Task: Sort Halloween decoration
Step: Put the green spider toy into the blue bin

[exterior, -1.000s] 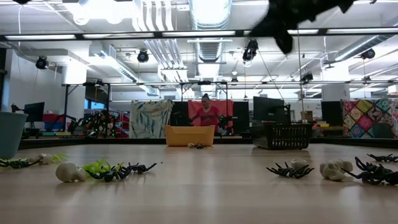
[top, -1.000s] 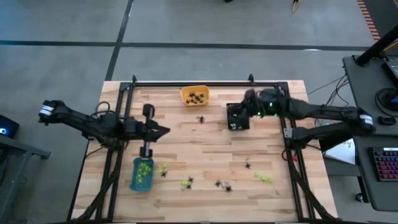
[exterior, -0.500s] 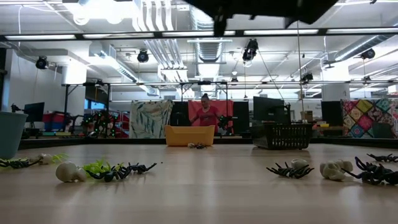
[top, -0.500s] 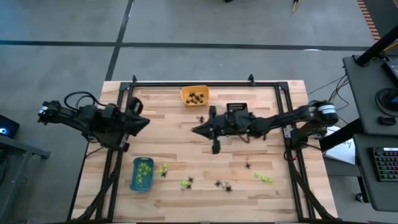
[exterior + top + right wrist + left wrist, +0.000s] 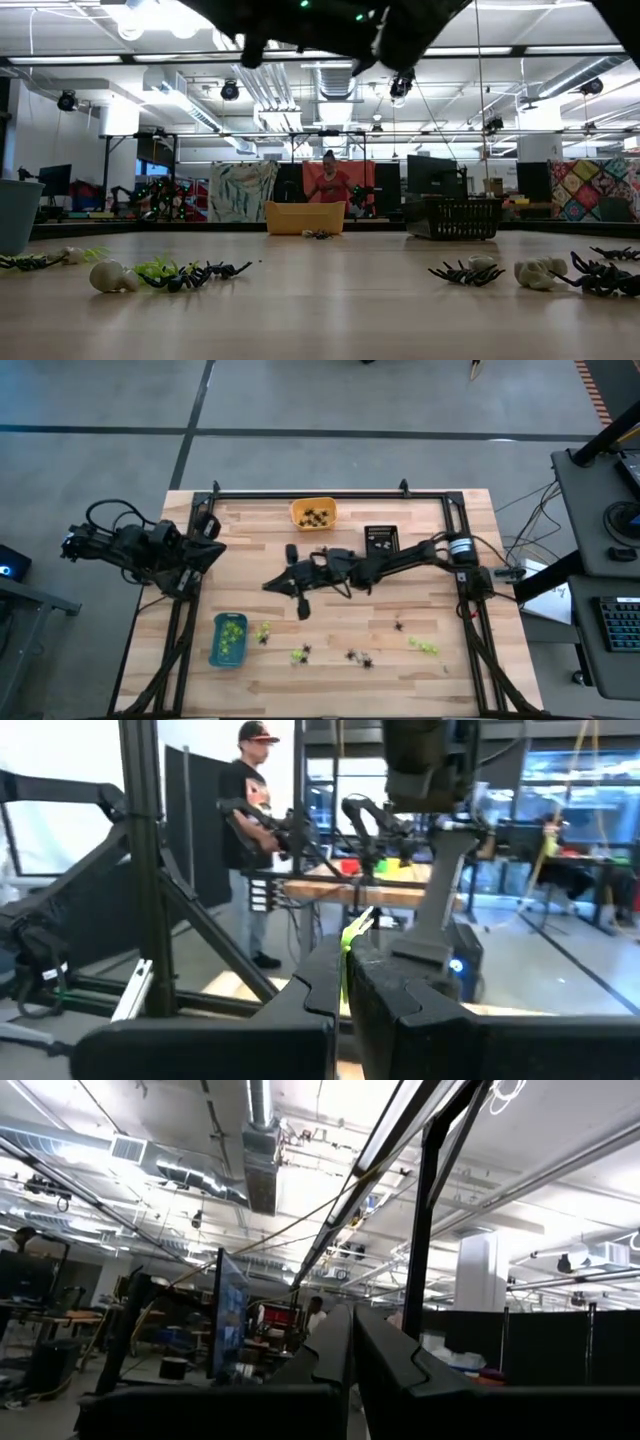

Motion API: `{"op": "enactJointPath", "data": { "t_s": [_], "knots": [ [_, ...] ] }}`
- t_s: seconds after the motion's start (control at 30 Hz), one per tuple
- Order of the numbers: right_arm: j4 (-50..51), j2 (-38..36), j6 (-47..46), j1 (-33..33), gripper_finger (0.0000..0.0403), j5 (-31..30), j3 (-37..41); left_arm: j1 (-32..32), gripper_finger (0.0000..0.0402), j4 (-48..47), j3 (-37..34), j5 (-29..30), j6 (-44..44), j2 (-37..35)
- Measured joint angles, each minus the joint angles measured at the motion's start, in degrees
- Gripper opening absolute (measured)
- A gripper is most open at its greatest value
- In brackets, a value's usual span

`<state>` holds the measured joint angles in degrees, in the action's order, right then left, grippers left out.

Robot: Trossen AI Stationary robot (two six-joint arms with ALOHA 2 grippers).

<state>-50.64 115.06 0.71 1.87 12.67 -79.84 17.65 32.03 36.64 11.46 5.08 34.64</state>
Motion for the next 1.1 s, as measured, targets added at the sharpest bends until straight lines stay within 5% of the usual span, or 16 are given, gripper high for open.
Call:
{"op": "enactJointPath", "data": {
  "t_s": [0.67, 1.1],
  "knots": [
    [-4.7, 29.6, -7.2, 1.3, 0.0009, 2.8, -29.8, 0.0, 0.0000, -2.3, 0.0, 0.2, -0.1, -3.1],
    [8.6, 35.8, -2.7, 2.1, 0.0009, 4.2, -37.7, 0.0, 0.0000, -4.4, -0.5, 2.6, 9.0, 9.7]
  ]
}}
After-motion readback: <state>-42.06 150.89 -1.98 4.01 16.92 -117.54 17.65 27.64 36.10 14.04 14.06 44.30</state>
